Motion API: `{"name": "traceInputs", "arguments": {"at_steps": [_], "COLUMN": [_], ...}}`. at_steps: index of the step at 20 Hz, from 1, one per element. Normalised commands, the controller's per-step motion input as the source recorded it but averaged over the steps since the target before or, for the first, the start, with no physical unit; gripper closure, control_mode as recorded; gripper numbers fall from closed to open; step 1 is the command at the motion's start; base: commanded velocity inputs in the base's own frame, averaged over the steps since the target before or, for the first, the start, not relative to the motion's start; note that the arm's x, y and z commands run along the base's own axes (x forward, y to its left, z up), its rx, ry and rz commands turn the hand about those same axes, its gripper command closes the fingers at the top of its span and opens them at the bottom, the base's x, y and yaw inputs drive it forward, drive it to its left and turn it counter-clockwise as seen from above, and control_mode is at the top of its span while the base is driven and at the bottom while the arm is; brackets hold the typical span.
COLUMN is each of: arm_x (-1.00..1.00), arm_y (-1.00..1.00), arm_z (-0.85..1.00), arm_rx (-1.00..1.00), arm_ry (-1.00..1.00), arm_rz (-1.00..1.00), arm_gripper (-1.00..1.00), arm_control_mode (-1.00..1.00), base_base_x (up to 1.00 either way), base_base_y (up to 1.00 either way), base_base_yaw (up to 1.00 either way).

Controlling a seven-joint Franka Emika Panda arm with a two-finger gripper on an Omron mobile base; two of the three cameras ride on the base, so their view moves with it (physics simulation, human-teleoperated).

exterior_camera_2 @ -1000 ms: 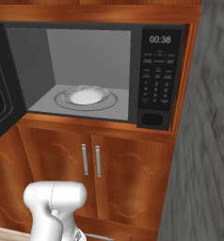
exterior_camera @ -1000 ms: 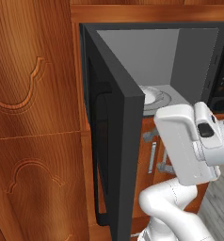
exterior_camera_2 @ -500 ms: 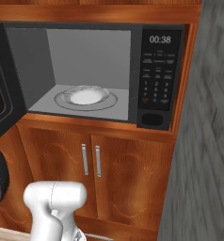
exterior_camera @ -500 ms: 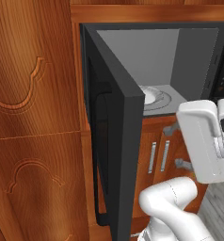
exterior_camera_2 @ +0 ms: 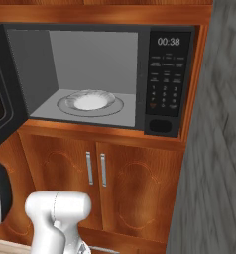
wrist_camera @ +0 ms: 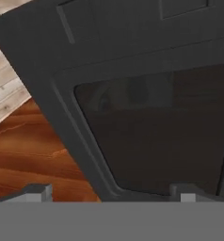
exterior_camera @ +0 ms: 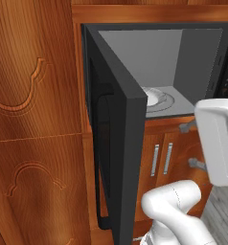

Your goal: Pick the bell pepper from the counter and place it in the microwave. Then turn on the microwave.

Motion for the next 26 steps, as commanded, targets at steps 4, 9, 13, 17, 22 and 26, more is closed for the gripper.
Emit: {"name": "traceInputs", "arguments": {"at_steps": [4, 9, 13, 17, 22, 26], "arm_x": [0.00, 0.01, 0.02, 0.03, 0.16, 0.26], "arm_y": [-0.10, -0.09, -0.12, -0.14, -0.15, -0.08], "arm_z": [0.00, 0.00, 0.00, 0.00, 0.00, 0.00], "arm_rx": [0.05, 0.06, 0.06, 0.08, 0.12, 0.14], "arm_ry": [0.05, 0.09, 0.06, 0.05, 0.06, 0.04], "arm_rz": [-0.15, -0.17, -0.14, -0.08, -0.05, -0.09], "arm_gripper": [-1.00, -1.00, -1.00, -1.00, -1.00, -1.00], "arm_control_mode": [-1.00, -1.00, -1.00, -1.00, -1.00, -1.00], "base_base_x": [0.00, 0.00, 0.00, 0.00, 0.00, 0.00], "base_base_y": [0.00, 0.00, 0.00, 0.00, 0.00, 0.00], "base_base_yaw": [0.00, 0.00, 0.00, 0.00, 0.00, 0.00]}}
